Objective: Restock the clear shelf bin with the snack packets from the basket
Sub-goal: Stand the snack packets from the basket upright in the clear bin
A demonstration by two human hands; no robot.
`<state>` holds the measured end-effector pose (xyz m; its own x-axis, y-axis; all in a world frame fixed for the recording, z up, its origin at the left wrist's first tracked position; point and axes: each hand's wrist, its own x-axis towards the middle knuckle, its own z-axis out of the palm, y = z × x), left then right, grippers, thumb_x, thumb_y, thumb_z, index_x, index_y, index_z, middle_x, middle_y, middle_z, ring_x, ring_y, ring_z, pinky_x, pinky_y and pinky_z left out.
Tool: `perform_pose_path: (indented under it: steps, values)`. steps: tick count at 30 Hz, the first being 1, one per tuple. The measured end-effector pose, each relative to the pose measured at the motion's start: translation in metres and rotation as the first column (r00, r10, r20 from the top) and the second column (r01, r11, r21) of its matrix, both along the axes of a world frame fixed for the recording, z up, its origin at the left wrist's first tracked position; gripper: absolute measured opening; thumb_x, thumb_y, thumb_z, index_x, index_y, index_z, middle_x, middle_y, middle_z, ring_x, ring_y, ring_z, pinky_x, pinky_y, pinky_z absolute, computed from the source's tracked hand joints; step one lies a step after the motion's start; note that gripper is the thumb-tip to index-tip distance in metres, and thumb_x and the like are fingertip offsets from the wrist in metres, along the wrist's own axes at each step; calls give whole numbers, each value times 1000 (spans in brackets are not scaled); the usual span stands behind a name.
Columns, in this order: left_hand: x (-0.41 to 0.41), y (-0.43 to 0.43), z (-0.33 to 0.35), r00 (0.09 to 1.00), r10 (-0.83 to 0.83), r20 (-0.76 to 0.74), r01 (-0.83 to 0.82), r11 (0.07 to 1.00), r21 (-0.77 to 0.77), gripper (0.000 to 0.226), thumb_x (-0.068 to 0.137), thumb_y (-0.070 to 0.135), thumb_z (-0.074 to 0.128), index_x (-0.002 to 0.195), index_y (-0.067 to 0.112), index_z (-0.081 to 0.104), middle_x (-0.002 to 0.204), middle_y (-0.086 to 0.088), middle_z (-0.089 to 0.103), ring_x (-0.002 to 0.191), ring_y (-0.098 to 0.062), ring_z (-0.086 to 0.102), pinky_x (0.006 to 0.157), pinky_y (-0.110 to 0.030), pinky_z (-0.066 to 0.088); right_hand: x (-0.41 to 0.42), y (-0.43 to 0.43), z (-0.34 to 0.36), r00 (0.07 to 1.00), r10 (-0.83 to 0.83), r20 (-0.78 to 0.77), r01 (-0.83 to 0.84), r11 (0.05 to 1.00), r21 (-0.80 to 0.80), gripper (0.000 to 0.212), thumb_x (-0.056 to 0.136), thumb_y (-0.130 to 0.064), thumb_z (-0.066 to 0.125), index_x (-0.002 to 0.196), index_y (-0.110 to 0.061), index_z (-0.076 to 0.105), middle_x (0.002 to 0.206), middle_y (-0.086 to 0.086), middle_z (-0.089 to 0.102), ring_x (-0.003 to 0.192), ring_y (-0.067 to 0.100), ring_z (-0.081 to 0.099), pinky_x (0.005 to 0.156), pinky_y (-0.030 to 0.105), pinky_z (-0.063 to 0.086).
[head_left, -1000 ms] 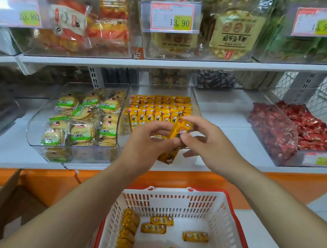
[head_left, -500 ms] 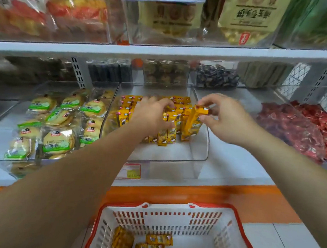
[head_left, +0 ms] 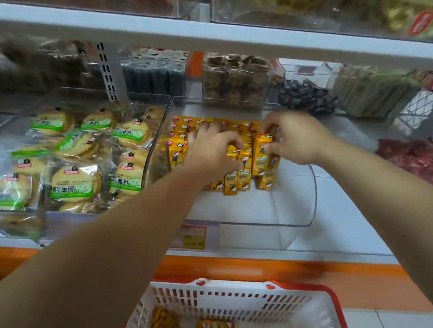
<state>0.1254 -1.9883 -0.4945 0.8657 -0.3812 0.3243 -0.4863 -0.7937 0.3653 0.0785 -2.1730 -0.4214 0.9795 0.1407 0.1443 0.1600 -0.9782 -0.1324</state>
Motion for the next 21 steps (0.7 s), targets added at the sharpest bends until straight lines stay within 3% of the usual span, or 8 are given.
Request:
perform_pose_path:
  steps: [3, 7, 10, 13, 16, 18, 21]
  values:
    - [-2, 0, -4, 1000, -9, 16, 10, 1000, -29, 34, 77, 46, 82, 107, 44, 66, 139, 7, 51, 135, -21, 39, 112, -46, 22, 8, 7, 5, 998, 3, -65, -16, 979, -203, 34, 80, -35, 79, 109, -26, 66, 101, 0, 67, 88, 21, 61, 73, 33, 52]
    - [-3, 0, -6, 1000, -12, 25, 13, 999, -46, 35, 77, 46, 82, 109, 45, 66, 137, 8, 51, 134, -19, 41, 113, -45, 20, 21, 26, 1, 984, -35, -173, -40, 912, -408, 30, 75, -38, 84, 84, -27, 58, 76, -5, 57, 70, 16, 54, 55, 26, 39]
    - [-4, -1, -6, 999, -5, 34, 6, 999, -36, 36, 78, 45, 81, 110, 44, 66, 135, 8, 52, 133, -20, 42, 113, -45, 21, 24, 30, -8, 987, -53, -151, -20, 896, -444, 28, 76, -33, 83, 91, -23, 61, 70, -6, 49, 67, 16, 51, 48, 25, 30]
    - [-9, -1, 0, 1000, -16, 20, 16, 1000, 16, 38, 81, 45, 79, 115, 44, 64, 136, 5, 52, 133, -21, 42, 112, -46, 25, 10, 25, -4, 995, -48, -83, 12, 921, -388, 26, 77, -39, 80, 87, -25, 60, 73, -6, 51, 79, 22, 57, 57, 28, 36]
    - [-19, 1, 23, 999, -36, -39, 40, 994, 100, 44, 85, 48, 75, 125, 38, 62, 133, 1, 55, 130, -24, 47, 109, -46, 35, -22, 20, 7, 998, -64, 15, 66, 976, -209, 30, 76, -46, 78, 97, -31, 65, 96, -4, 63, 98, 24, 62, 72, 32, 48]
    - [-35, 7, 43, 994, -59, -94, 62, 997, 36, 44, 87, 50, 73, 126, 33, 62, 131, 1, 58, 126, -23, 51, 106, -44, 44, -54, 18, 15, 996, -80, 47, 82, 996, -45, 33, 76, -48, 77, 103, -32, 68, 101, -4, 63, 101, 23, 61, 83, 37, 51]
    - [-79, 29, 61, 982, -147, -117, 139, 987, -74, 34, 90, 44, 72, 120, 30, 66, 123, 5, 62, 113, -15, 57, 94, -34, 49, -107, 15, 19, 995, -74, 67, 65, 990, 122, 25, 77, -44, 78, 95, -31, 68, 93, -10, 57, 94, 19, 59, 84, 39, 51]
